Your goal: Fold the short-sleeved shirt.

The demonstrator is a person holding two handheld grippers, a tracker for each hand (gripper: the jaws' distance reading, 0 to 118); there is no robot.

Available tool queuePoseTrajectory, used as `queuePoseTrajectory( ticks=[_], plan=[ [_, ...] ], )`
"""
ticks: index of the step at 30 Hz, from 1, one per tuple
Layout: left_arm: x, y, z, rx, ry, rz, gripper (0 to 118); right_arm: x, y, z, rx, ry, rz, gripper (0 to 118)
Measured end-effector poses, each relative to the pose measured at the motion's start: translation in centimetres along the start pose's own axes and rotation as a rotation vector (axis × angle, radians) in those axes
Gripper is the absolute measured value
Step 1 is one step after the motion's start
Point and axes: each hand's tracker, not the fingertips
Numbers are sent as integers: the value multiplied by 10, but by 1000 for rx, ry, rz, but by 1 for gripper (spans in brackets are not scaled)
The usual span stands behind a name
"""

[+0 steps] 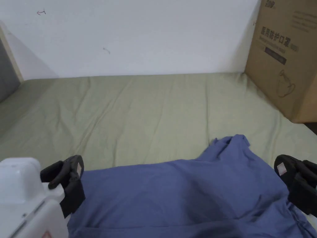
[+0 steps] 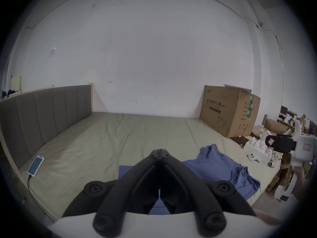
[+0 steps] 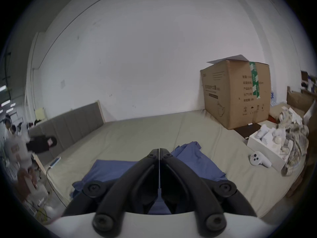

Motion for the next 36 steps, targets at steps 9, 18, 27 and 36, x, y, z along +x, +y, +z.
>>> queuePoseTrajectory(
  ticks=[9, 18, 27, 36],
  plan=[
    [-127, 0, -232, -680, 24, 152, 31, 11, -8, -45, -138, -10, -108, 1],
    [-149, -97, -323, -893, 32, 87, 118, 21, -36, -96, -285, -26, -168, 0],
    [-95, -81, -278, -673, 91, -171, 2, 39, -41, -113, -341, -54, -129, 1],
    [-82, -46, -243, -587, -59, 11, 2, 120, 21, -262, -498, -125, -174, 6]
  ],
)
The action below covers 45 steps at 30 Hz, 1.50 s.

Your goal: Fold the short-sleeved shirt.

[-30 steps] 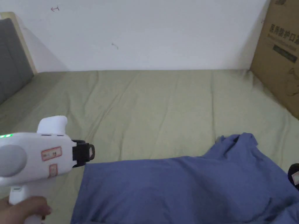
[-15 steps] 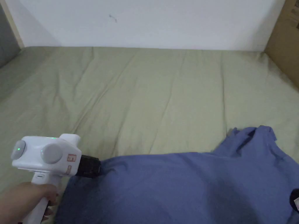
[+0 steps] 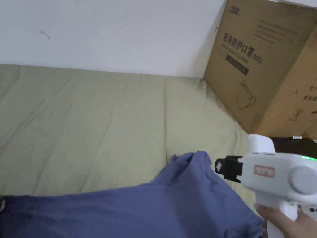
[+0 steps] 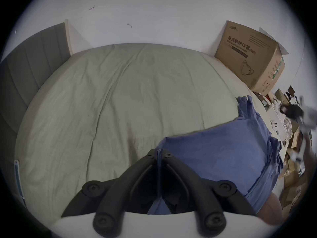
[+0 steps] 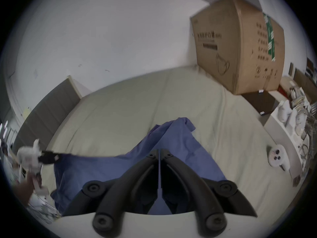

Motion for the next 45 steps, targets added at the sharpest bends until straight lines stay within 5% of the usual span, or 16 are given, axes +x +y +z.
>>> queuePoseTrajectory(
  ticks=[2, 3, 8, 11, 13, 14, 15, 16, 21, 25, 31, 36, 45],
  plan=[
    [-3, 2, 2, -1, 13, 2, 2, 10, 27, -44, -157, -75, -7, 88],
    [-5, 3, 3, 0, 21, 15, 2, 14, 32, -69, -271, -95, 8, 115],
    [-22, 0, -1, -16, 41, 77, 2, 20, 39, -143, -457, -157, -15, 118],
    [-32, -3, -9, -46, 57, 88, 2, 22, 36, -167, -504, -191, -37, 104],
    [-35, -7, -10, -33, 53, 91, 2, 17, 25, -163, -500, -144, -2, 75],
    [-35, -7, -9, -25, 47, 89, 2, 10, 24, -155, -444, -168, 104, 51],
    [-34, -7, -8, -20, 47, 89, 2, 4, 23, -150, -435, -137, 178, 16],
    [-33, -7, -9, -20, 47, 87, 2, -1, 19, -141, -444, -89, 193, 4],
    [-29, -3, -2, 27, 70, 87, 2, -8, 19, -101, -293, -118, 161, 4],
    [-27, 20, 14, 143, 84, 78, 2, -2, 34, -65, -128, -91, 56, 4],
    [-20, 42, 49, 252, 69, 50, 2, -10, 37, 13, 110, -45, 54, 4],
    [-16, 6, 85, 261, -32, -97, 2, -1, -20, 80, 112, -14, 55, 4],
    [-36, -112, 90, -23, -125, -45, 5, 49, -182, 127, -100, 59, 52, 4]
  ],
)
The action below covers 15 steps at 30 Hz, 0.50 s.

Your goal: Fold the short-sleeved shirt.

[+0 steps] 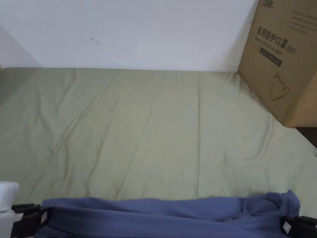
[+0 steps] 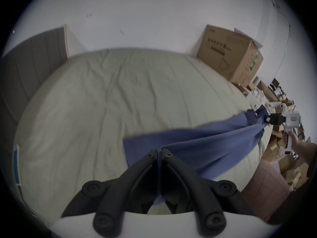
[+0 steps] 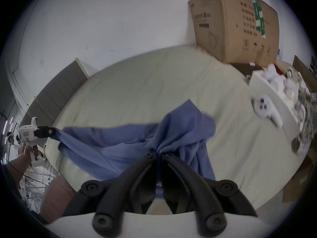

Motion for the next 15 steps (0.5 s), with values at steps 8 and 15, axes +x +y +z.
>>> queuePoseTrajectory(
  ticks=[8, 15],
  plan=[
    [-18, -6, -19, -161, 0, 111, 107, 7, 9, -13, 27, -115, -134, 100],
    [53, 16, 99, 352, 22, 20, 105, -58, 44, 86, 376, -48, 45, 102]
  ],
)
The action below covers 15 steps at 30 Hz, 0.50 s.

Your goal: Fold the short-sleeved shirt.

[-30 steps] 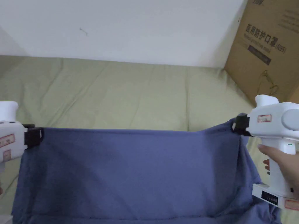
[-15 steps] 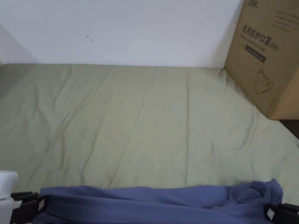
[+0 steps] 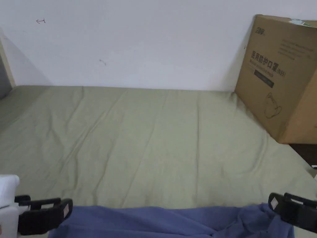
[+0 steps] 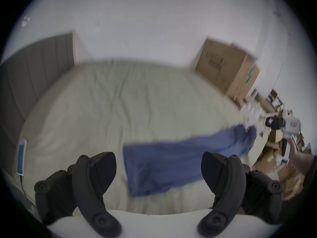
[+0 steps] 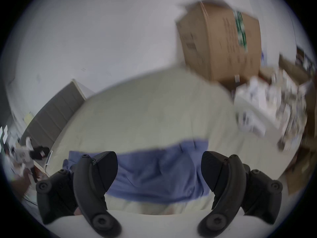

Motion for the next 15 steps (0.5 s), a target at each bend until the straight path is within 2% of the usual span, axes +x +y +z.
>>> queuePoseTrajectory(
  ticks=[1, 4, 5, 6, 7, 8, 9, 10, 11, 12, 13, 14, 15],
  plan=[
    [20, 1, 18, 119, 43, -15, 105, -17, 4, 19, 156, -2, 62, 102],
    [69, -14, 49, 429, 282, -46, 106, -54, -19, 58, 615, -17, 167, 102],
    [84, -23, 55, 492, 296, -52, 106, -70, -32, 59, 760, -139, 151, 102],
    [93, -30, 59, 546, 299, -54, 106, -78, -38, 60, 778, -179, 145, 101],
    [97, -38, 55, 560, 287, -50, 104, -88, -41, 62, 725, -219, 154, 101],
    [103, -42, 54, 555, 283, -42, 96, -95, -43, 60, 654, -243, 152, 99],
    [110, -45, 53, 537, 273, -42, 74, -97, -46, 59, 619, -176, 147, 91],
    [115, -47, 52, 527, 264, -46, 19, -99, -50, 61, 604, -104, 144, 56],
    [121, -44, 46, 488, 273, -61, 0, -103, -52, 62, 600, -117, 163, 16],
    [124, -48, 42, 436, 312, -82, 0, -106, -50, 59, 595, -157, 197, 1],
    [129, -49, 40, 431, 264, -66, 0, -107, -50, 59, 581, -179, 227, 1],
    [116, -44, 46, 394, 152, -17, 0, -105, -48, 60, 588, -149, 225, 1],
    [118, -39, 42, 369, 149, 8, 0, -103, -46, 63, 577, -104, 224, 1]
  ],
)
